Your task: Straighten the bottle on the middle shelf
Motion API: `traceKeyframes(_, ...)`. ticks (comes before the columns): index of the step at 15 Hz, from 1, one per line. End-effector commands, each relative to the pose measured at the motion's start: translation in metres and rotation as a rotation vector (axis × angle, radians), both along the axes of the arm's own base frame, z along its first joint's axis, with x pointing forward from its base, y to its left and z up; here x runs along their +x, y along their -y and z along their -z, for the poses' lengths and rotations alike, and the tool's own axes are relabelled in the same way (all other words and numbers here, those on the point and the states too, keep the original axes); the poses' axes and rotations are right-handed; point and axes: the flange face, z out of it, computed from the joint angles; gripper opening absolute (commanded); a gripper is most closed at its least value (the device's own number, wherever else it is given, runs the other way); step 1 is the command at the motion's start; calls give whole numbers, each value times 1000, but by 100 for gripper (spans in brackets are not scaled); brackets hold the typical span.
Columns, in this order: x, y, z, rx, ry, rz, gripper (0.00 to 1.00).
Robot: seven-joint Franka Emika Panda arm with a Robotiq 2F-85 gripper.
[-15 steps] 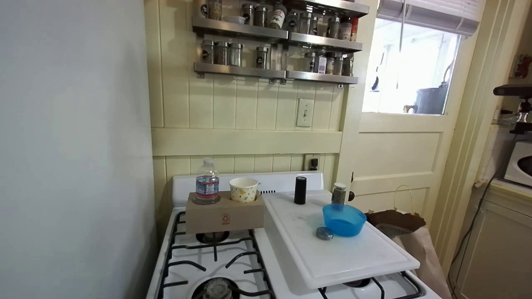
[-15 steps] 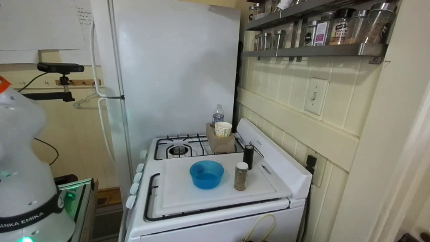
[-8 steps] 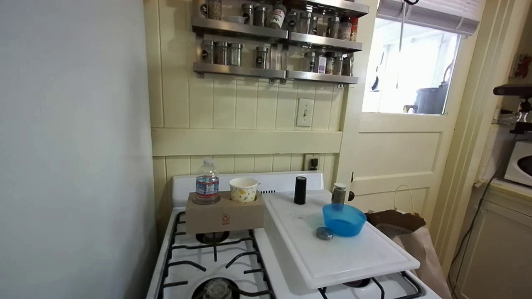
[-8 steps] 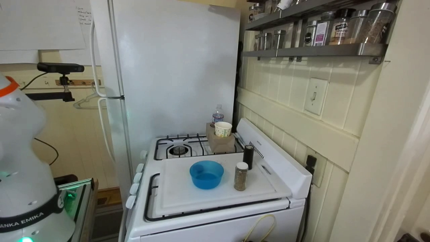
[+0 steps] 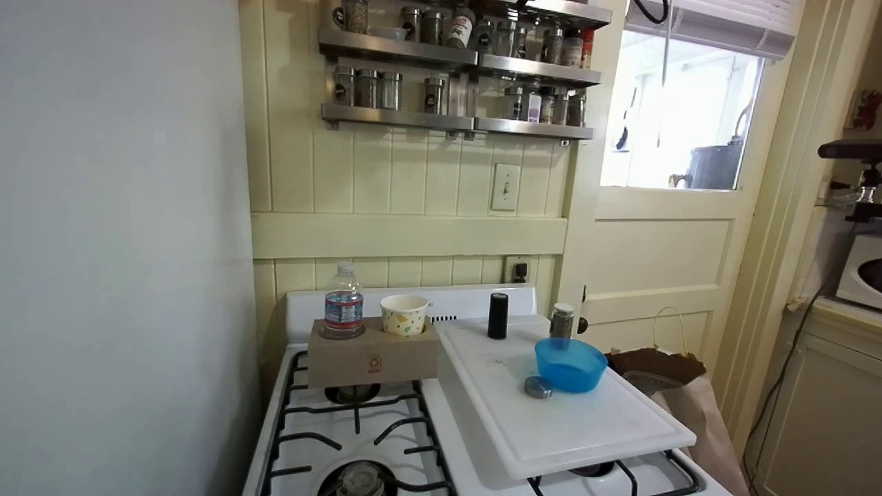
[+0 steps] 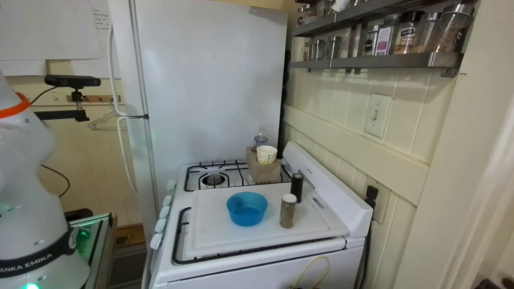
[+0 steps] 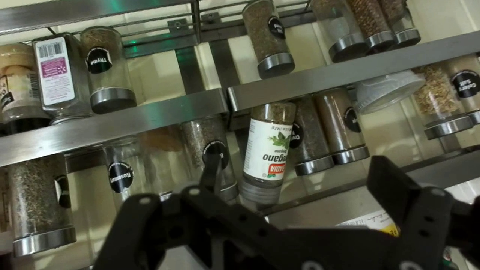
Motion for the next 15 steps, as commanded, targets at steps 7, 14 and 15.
traceKeyframes(7,15,-9,-10,28,47,-10,100)
traceKeyframes(14,63,-13,1,75,64,-9,100)
traceKeyframes(15,66,-13,1,72,83,-6,100)
